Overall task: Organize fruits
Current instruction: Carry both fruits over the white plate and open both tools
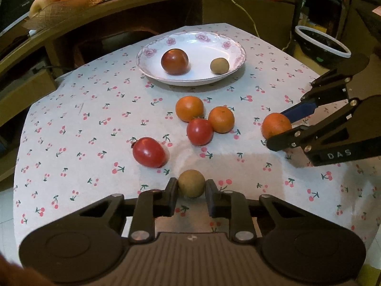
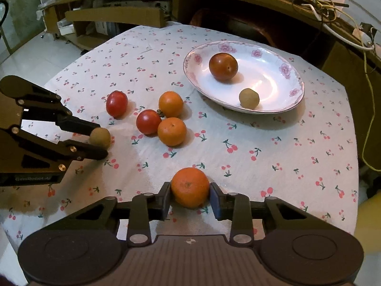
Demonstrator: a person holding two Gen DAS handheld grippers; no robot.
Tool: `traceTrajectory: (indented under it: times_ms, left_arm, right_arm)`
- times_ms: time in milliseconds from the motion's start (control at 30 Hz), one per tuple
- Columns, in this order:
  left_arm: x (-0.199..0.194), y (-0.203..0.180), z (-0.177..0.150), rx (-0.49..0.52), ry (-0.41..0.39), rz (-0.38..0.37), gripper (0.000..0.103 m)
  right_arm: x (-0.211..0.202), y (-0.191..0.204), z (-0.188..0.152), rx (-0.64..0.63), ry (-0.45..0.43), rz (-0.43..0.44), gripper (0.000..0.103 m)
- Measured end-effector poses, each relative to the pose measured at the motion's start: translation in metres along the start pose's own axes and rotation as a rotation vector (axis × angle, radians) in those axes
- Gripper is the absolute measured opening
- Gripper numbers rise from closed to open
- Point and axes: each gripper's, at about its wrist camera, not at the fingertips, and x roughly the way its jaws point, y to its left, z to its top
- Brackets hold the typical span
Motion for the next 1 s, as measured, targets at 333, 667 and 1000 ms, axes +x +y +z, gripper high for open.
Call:
traceTrajectory:
  times_ms: [333,667,1000]
  left_arm:
    - [-0.007,0.0,0.016,-0.035,-0.044,-0.035,0.03]
    - [-0.006,0.003,0.042,-0.035,-0.105,-0.034,0.03]
    - [-0.002,0.008,0.068,-0.048,-0.162,-0.024,0.029]
  right_arm:
    - [-0.009,0.002,0.011,0.033,-0.035,0.014,0.034]
    - [-0.014,-0.009,0.025,0.091,-0.076,0.01,0.034]
    - [-0.017,-0.02,0.048,0.132,-0.138,-0.008,0.034]
